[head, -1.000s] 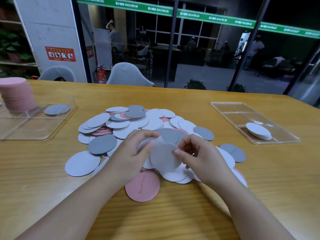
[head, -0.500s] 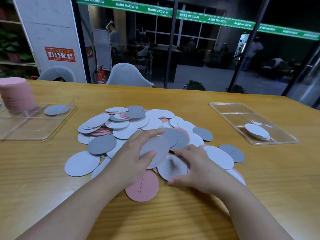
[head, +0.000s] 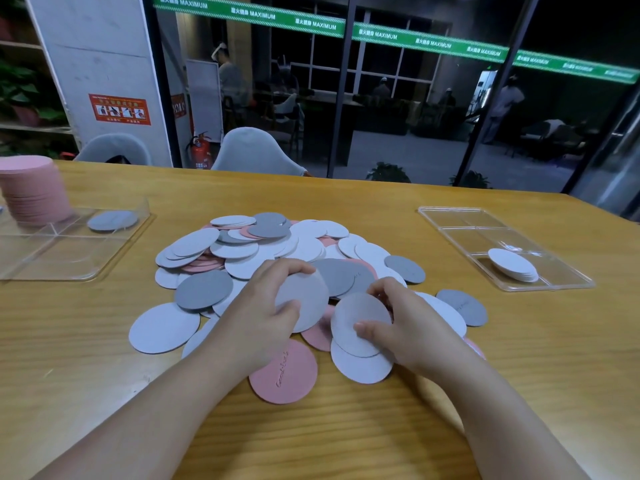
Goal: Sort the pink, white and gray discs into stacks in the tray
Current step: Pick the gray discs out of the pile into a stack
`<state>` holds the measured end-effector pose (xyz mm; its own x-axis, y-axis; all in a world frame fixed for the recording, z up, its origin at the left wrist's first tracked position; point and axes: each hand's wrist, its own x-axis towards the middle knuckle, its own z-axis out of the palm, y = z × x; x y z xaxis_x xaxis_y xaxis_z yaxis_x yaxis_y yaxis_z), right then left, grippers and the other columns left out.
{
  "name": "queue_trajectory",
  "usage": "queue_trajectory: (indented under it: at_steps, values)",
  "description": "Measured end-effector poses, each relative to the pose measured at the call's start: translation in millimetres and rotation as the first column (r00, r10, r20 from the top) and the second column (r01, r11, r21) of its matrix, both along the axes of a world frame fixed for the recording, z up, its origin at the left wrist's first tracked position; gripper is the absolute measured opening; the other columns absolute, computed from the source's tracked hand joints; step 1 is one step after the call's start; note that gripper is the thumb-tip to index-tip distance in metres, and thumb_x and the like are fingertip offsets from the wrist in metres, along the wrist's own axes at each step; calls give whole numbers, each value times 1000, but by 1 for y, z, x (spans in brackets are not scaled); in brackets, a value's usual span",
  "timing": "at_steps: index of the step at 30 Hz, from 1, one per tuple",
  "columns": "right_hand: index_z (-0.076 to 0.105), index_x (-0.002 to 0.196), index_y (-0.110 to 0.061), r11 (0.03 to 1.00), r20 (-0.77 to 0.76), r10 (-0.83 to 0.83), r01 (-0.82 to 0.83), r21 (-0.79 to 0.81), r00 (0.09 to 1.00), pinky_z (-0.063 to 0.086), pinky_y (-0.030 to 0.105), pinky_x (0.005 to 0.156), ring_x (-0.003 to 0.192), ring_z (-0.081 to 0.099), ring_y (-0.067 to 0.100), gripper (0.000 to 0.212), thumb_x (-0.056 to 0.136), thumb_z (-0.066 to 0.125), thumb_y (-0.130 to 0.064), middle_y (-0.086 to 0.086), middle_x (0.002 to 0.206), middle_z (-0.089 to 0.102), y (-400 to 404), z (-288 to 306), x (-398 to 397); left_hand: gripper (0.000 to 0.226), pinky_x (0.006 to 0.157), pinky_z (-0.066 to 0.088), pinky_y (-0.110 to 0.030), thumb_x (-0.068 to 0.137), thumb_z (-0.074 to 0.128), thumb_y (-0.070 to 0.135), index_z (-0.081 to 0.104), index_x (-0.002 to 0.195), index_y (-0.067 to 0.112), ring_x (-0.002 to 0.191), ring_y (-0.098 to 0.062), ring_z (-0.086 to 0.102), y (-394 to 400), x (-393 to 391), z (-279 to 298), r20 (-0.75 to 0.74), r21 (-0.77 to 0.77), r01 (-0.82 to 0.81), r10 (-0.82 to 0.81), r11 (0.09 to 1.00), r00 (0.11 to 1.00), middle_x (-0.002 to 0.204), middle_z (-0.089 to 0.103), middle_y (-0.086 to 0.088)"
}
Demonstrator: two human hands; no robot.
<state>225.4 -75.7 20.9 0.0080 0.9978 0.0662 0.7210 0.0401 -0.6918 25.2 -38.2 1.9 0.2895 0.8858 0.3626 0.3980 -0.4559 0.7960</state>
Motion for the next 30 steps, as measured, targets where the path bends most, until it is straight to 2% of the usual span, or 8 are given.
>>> queue_trajectory:
  at_steps: [4,8,11,14,17,21,25,30]
  values:
    - [59,91,-21,992,-334,72,-32,124,940,51,28,67,75,63,10,16,81,71,-16,-7,83,68,0,4,-3,35,94,40,-25,94,47,9,51,108,40,109,18,38,1,1,-3,29,6,34,-35,999,999,117,47,24]
    - [62,83,-21,977,-426,122,-31,213,896,45,15,52,54,57,4,11,84,66,-11,-11,69,63,0,5,-10,24,86,30,-3,99,38,21,52,104,41,110,8,44,-3,5,-2,82,-7,104,-103,995,991,114,53,13]
    - [61,85,-25,978,-381,101,-22,207,919,53,23,59,62,61,4,13,87,64,-13,-11,74,64,2,-1,-14,16,84,29,0,90,40,42,48,103,46,111,11,41,-2,6,-4,16,-6,135,-135,991,991,114,49,20]
    - [59,87,-25,979,-247,95,-45,200,964,54,36,74,77,62,10,9,87,63,-17,-8,79,64,3,-9,-16,30,87,22,4,80,48,43,39,107,51,114,20,31,0,6,-6,-100,7,120,-119,993,988,120,39,27]
    - [56,90,-25,972,-148,125,-91,218,981,51,31,76,85,58,5,11,84,65,-21,-9,87,63,2,-13,-21,36,89,22,3,80,49,39,37,111,52,117,16,31,-2,7,-6,-146,32,134,-128,990,981,122,37,27]
    - [53,88,-29,964,-171,148,-103,246,974,51,23,70,85,57,2,22,79,69,-18,-13,84,60,3,-11,-20,37,95,36,-18,84,43,36,36,116,54,116,5,39,-4,9,-7,-201,75,155,-137,985,970,120,36,29]
    - [55,85,-30,938,-170,-19,77,337,985,41,15,67,80,55,1,22,80,71,-16,-13,83,58,7,-1,10,38,94,38,-21,83,42,33,33,113,55,114,6,40,-6,9,-5,-211,95,175,-152,980,966,117,36,31]
    - [56,107,-29,974,122,-159,136,182,980,34,20,78,107,44,7,28,82,68,-30,-18,101,50,6,-3,48,38,95,41,-26,84,41,34,35,110,60,113,6,42,-6,7,-5,-188,75,186,-169,980,967,117,37,32]
